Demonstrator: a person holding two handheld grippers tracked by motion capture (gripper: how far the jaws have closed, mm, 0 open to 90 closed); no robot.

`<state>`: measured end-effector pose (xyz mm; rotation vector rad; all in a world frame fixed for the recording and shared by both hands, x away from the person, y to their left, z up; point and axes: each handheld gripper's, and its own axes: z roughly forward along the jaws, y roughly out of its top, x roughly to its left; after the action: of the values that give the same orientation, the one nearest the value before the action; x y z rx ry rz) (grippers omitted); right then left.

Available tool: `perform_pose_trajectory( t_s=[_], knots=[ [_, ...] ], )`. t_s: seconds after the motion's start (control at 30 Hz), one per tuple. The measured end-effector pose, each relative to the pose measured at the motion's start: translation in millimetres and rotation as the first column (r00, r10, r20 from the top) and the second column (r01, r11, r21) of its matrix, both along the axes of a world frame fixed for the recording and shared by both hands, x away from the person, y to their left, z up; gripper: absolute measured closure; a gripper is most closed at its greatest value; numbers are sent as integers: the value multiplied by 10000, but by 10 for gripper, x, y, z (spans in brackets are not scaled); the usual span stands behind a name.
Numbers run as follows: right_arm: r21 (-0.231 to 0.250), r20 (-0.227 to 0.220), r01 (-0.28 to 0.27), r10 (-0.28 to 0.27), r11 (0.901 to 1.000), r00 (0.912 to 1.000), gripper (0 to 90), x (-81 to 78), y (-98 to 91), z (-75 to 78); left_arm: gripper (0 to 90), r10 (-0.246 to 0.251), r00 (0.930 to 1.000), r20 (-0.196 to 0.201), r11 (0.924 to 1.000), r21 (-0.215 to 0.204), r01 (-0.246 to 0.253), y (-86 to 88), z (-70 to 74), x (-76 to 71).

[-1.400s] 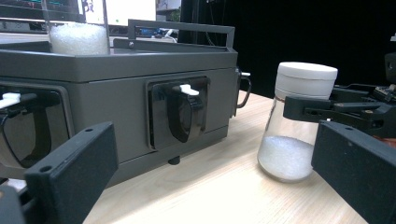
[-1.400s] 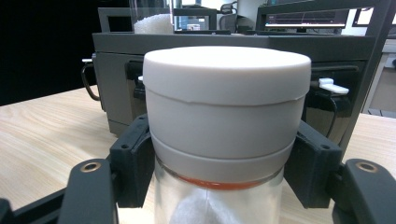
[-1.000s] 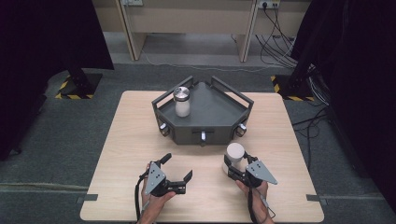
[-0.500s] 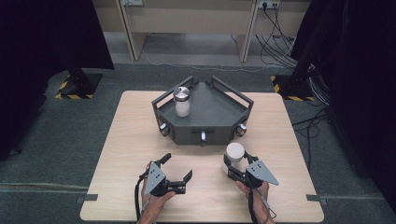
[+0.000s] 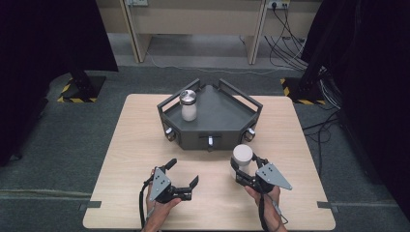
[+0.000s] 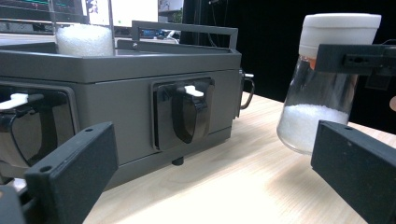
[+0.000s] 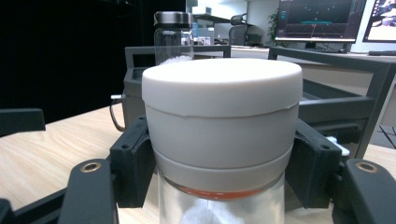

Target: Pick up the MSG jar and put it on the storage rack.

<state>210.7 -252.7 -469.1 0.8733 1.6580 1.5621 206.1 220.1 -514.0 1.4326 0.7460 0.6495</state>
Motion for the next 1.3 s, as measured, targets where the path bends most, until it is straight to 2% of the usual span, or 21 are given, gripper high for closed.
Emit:
perform_pose_trajectory(
  t_s=[0.4,0.53,1.0,1.3],
  knots=[
    [134,39,-42,41,9999,10000,344,80,68,156,3,14,10000,-1,10000,-25,-15,5,1,-1],
    [15,139,-145,145,9999,9998,344,111,98,241,3,8,10000,6,10000,-39,-8,9,2,2],
    [66,161,-431,430,9990,9989,344,299,246,560,3,22,10000,-47,10000,-52,-22,15,-5,8],
    [48,210,-396,395,9992,9990,344,445,343,789,3,36,10000,-65,10000,-18,-36,10,-17,10]
  ],
)
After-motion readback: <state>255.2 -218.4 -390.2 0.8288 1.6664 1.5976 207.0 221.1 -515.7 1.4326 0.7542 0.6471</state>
